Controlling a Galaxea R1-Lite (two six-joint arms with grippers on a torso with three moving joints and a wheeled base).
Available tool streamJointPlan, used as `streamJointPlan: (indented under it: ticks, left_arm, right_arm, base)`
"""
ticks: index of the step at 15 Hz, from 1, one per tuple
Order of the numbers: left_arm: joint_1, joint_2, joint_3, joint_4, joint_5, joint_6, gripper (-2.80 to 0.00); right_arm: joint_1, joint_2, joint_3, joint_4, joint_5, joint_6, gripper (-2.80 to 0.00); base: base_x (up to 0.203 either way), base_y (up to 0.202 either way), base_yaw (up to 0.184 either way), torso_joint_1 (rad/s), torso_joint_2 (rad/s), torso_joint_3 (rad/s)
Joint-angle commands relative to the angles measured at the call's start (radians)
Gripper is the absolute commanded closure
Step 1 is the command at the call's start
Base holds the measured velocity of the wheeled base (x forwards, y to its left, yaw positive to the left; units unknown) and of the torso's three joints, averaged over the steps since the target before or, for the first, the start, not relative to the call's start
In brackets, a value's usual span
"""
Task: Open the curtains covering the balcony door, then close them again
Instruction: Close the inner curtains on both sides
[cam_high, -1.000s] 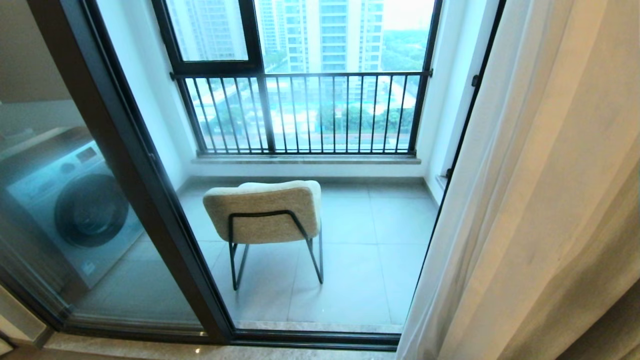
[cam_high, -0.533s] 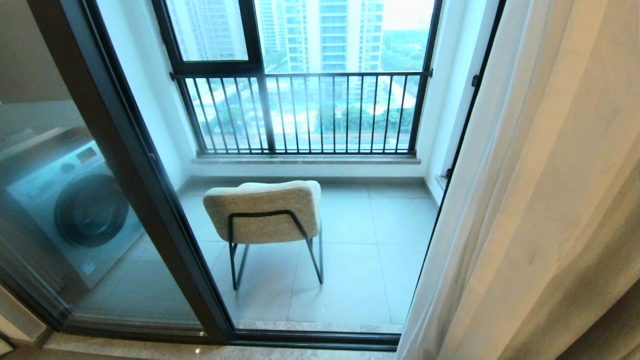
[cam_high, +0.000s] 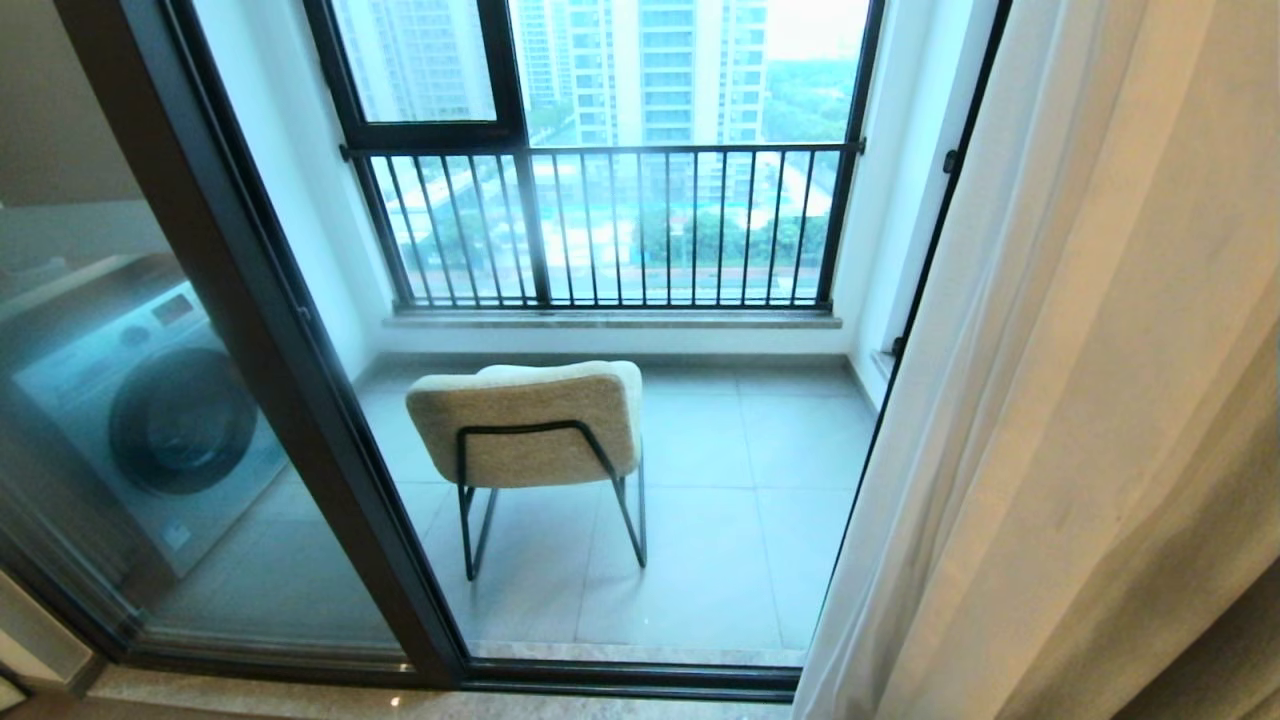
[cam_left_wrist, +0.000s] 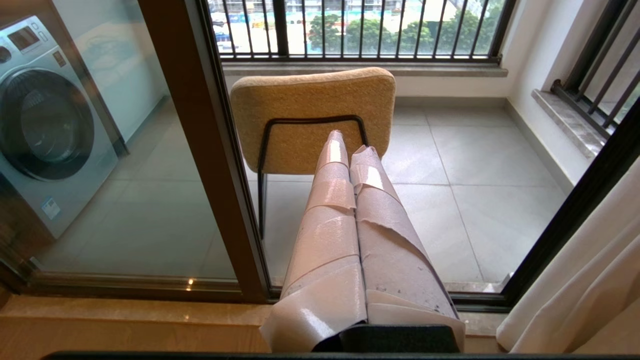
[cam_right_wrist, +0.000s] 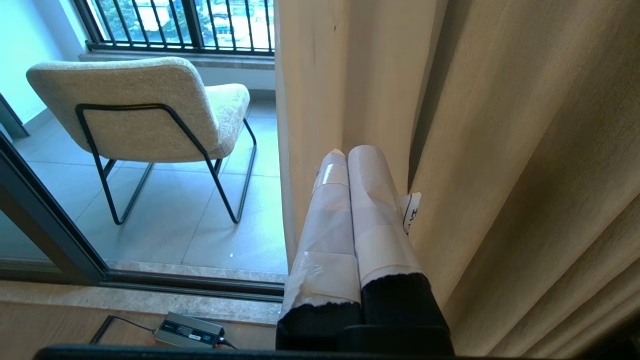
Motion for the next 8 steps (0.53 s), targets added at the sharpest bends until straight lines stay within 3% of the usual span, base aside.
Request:
streamJointPlan:
  ticks: [1, 8]
  left_arm:
    - [0.000, 0.000, 0.000, 0.000, 0.000, 0.000, 0.00]
    - [0.000, 0.000, 0.000, 0.000, 0.000, 0.000, 0.00]
  right_arm:
    - [0.000, 0.000, 0.000, 0.002, 0.001, -0.005, 0.00]
    - [0.001, 0.000, 0.000, 0.001, 0.001, 0.007, 0.00]
  base:
    - [0.000, 0.000, 0.000, 0.000, 0.00, 0.000]
    - [0.000, 0.000, 0.000, 0.000, 0.00, 0.000]
